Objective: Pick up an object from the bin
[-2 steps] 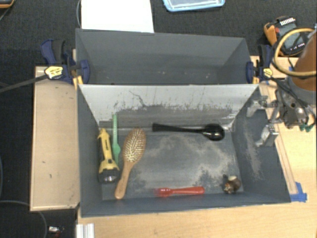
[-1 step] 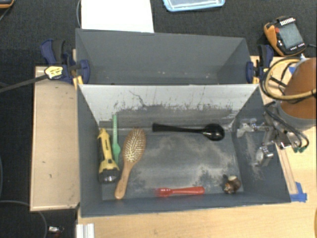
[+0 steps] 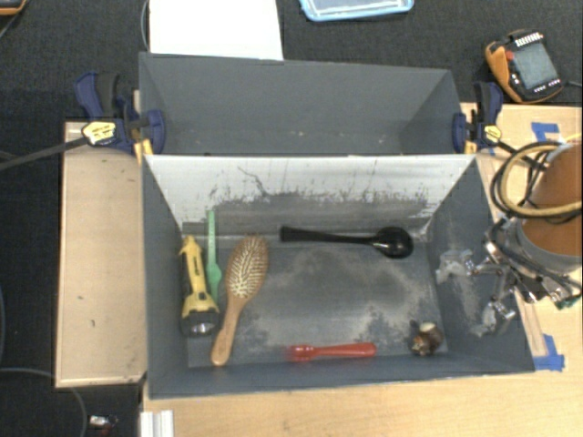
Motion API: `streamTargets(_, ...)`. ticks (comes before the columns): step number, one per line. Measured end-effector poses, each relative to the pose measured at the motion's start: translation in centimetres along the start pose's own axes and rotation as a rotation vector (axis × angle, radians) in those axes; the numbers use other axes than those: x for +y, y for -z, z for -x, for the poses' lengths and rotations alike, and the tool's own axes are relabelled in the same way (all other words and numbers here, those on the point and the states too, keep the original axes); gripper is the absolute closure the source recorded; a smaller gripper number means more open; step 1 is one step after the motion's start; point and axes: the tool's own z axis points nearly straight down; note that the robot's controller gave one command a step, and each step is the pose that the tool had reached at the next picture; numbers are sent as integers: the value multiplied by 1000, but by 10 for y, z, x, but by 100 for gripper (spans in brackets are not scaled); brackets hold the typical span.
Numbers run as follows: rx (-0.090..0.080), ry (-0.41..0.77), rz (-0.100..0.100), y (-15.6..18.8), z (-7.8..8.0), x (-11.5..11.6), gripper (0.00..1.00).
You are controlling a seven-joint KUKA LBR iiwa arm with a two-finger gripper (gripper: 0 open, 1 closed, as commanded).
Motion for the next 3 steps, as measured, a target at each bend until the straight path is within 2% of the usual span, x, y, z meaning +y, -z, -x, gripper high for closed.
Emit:
streamTargets(1, 3, 350, 7, -58, 2, 33, 0)
streamTargets(2, -8, 414, -4, -89, 2, 27, 0)
streamTargets(3, 2, 606, 8, -90, 24, 83, 100)
